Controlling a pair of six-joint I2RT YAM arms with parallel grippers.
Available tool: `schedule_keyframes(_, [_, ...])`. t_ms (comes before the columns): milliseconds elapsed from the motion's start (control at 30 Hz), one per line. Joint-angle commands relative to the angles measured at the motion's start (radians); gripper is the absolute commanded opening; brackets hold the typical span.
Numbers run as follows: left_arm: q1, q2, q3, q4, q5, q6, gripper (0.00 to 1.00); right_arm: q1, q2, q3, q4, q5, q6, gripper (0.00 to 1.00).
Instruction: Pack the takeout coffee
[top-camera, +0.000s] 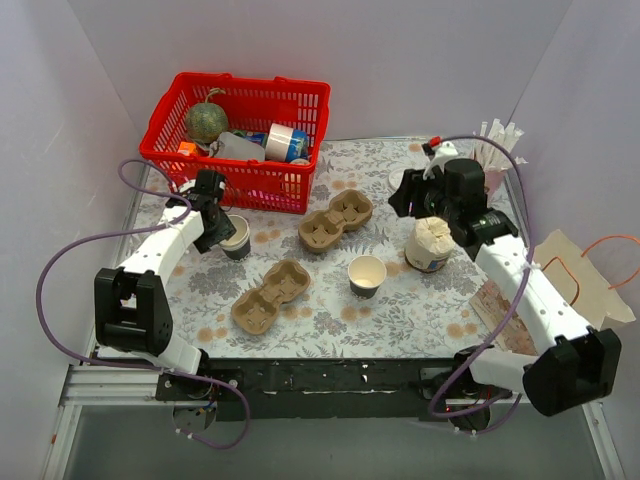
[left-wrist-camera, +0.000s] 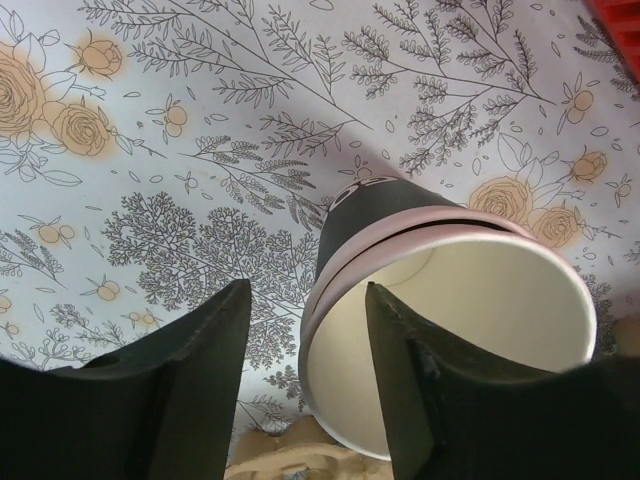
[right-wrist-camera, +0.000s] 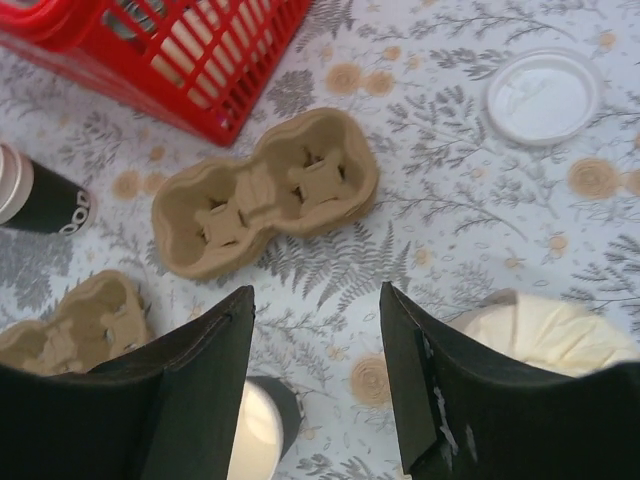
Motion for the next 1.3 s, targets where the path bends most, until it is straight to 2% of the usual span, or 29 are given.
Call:
schedule_keyframes(0, [0.008, -0.032, 0.028, 0.006, 0.031, 0.025, 0.52, -0.064, 0.146, 0.197, -0.053, 0.036, -0.055, 0.62])
schedule_keyframes(100, [0.008, -0.096, 0.047, 0.023, 0.059, 0.039, 0.76, -0.094, 0.273, 0.311, -0.07, 0.029, -0.086, 0.62])
schedule_keyframes(133, [0.008, -0.112, 0.059, 0.023, 0.062, 0.042, 0.93, -0.1, 0.338, 0.334, -0.069, 0.027, -0.098, 0.62])
schedule_keyframes(167, [0.008, -0.125, 0.065, 0.023, 0.065, 0.045, 0.98, -0.104, 0.373, 0.365, -0.07, 0.032, -0.107, 0.62])
schedule_keyframes(300, [0.008, -0.214, 0.067, 0.029, 0.069, 0.044, 0.98, -0.117, 0.583, 0.547, -0.138, 0.049, -0.178, 0.62])
schedule_keyframes(333, [0.008, -0.262, 0.062, 0.044, 0.092, 0.039, 0.98, -0.118, 0.679, 0.655, -0.195, 0.052, -0.186, 0.62])
schedule_keyframes(433, [0.008, -0.377, 0.007, 0.124, 0.176, 0.04, 0.98, -0.123, 0.852, 0.847, -0.28, 0.067, -0.222, 0.6])
schedule_keyframes(567, [0.008, -0.51, -0.088, 0.23, 0.25, 0.05, 0.98, -0.124, 1.02, 1.021, -0.334, 0.098, -0.262, 0.57])
schedule_keyframes(667, [0.008, -0.55, -0.137, 0.268, 0.255, 0.065, 0.98, -0.126, 1.118, 1.107, -0.354, 0.142, -0.273, 0.55])
schedule_keyframes(967, [0.008, -0.529, -0.165, 0.283, 0.284, 0.086, 0.98, -0.126, 1.215, 1.101, -0.267, 0.17, -0.276, 0.45])
schedule_keyframes(1133, [0.008, -0.517, -0.168, 0.283, 0.274, 0.088, 0.98, -0.126, 1.241, 1.089, -0.259, 0.165, -0.278, 0.43])
schedule_keyframes(1267, [0.008, -0.512, -0.174, 0.28, 0.266, 0.086, 0.98, -0.129, 1.244, 1.083, -0.25, 0.161, -0.267, 0.32])
